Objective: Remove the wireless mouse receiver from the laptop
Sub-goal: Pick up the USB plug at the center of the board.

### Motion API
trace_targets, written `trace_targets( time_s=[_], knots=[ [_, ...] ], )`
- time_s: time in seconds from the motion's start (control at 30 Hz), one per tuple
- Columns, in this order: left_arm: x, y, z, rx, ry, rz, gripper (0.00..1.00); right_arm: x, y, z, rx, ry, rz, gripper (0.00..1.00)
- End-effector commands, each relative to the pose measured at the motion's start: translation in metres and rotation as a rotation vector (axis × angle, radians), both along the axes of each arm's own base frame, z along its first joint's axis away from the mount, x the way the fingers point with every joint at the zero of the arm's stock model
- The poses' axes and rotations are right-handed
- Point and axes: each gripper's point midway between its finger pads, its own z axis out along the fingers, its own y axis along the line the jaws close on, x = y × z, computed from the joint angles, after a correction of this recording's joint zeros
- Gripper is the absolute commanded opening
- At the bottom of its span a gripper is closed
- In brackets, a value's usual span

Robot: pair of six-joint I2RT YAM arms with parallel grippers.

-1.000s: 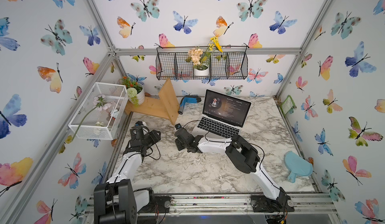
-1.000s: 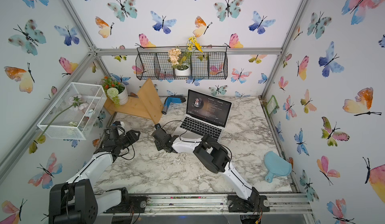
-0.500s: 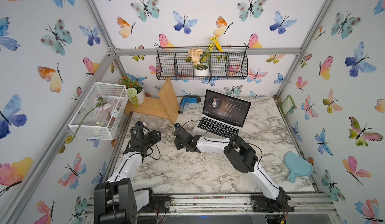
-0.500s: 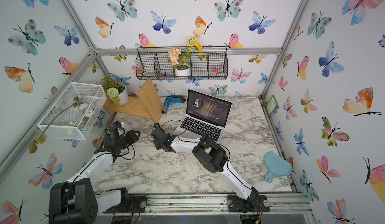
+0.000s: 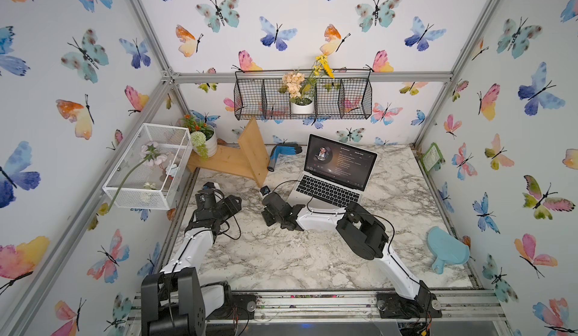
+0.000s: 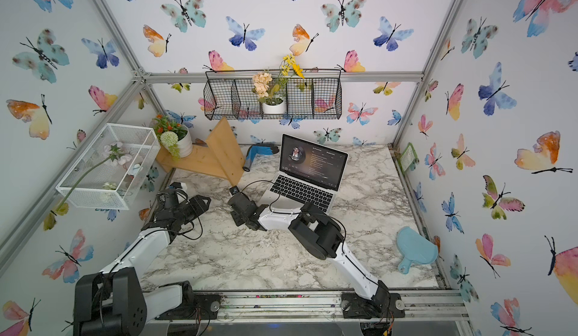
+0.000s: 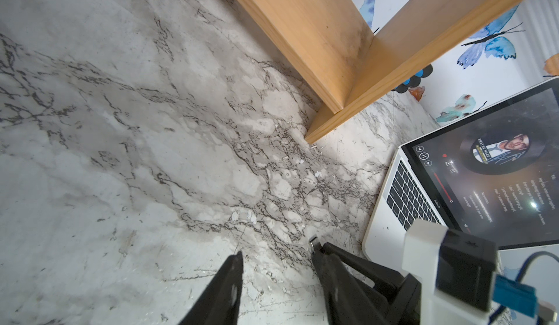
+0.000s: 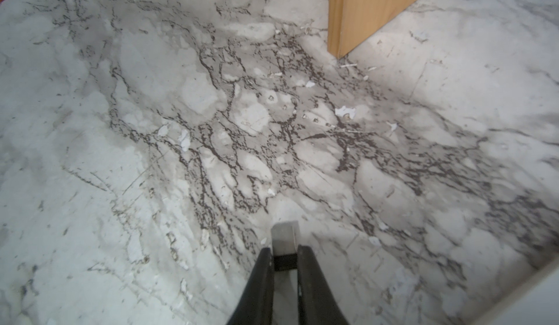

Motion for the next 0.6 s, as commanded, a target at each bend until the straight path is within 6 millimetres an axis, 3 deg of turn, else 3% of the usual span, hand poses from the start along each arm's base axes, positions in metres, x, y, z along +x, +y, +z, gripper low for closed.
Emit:
trace_targets(
  time_s=[0.0, 0.47, 0.57],
  knots=[
    [-0.003, 0.005, -0.008, 0.022, 0.021, 0.022, 0.48, -0.019, -0.006, -0.005, -0.041, 0.032, 0.071, 0.16],
    [-0.002, 0.007, -0.008, 0.025, 0.025, 0.028, 0.48, -0.045, -0.004, 0.045, 0.034, -0.053, 0.284, 0.16],
    [-0.002, 0.006, -0.008, 0.030, 0.029, 0.021, 0.48, -0.053, -0.013, 0.061, 0.023, -0.097, 0.345, 0.18]
  ],
)
